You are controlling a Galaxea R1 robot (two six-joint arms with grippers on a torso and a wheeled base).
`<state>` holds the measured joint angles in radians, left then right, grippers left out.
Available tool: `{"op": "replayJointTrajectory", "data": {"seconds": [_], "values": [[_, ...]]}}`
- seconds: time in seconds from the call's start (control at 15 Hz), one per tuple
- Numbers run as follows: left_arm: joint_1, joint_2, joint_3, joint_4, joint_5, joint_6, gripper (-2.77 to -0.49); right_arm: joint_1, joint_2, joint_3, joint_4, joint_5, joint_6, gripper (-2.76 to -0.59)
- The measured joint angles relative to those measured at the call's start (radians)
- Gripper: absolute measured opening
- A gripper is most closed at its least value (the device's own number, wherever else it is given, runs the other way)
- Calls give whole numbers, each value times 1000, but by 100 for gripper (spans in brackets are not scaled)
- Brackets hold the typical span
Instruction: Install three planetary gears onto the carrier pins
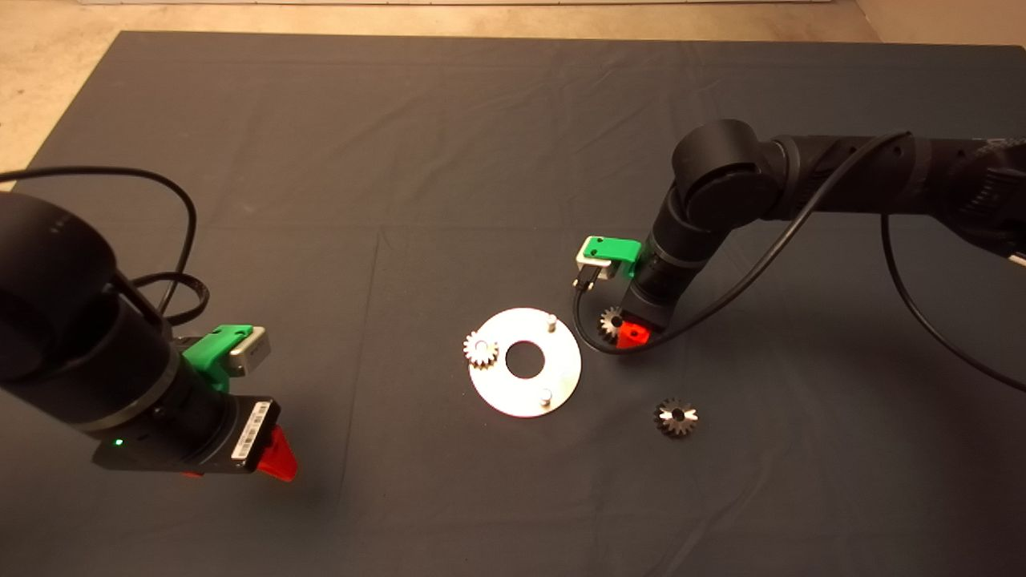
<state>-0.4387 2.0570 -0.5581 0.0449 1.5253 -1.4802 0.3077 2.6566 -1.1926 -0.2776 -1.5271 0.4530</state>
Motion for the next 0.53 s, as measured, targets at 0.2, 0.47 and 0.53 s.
{"op": "replayJointTrajectory", "data": {"seconds": [0.2, 0.47, 0.53], "values": [[0, -2, 0, 0, 0, 0, -122, -7, 0, 2, -4, 0, 0, -61], [0, -2, 0, 0, 0, 0, -122, -11, 0, 12, -5, 0, 0, -61], [0, -2, 0, 0, 0, 0, -122, -11, 0, 14, -8, 0, 0, -61]]}}
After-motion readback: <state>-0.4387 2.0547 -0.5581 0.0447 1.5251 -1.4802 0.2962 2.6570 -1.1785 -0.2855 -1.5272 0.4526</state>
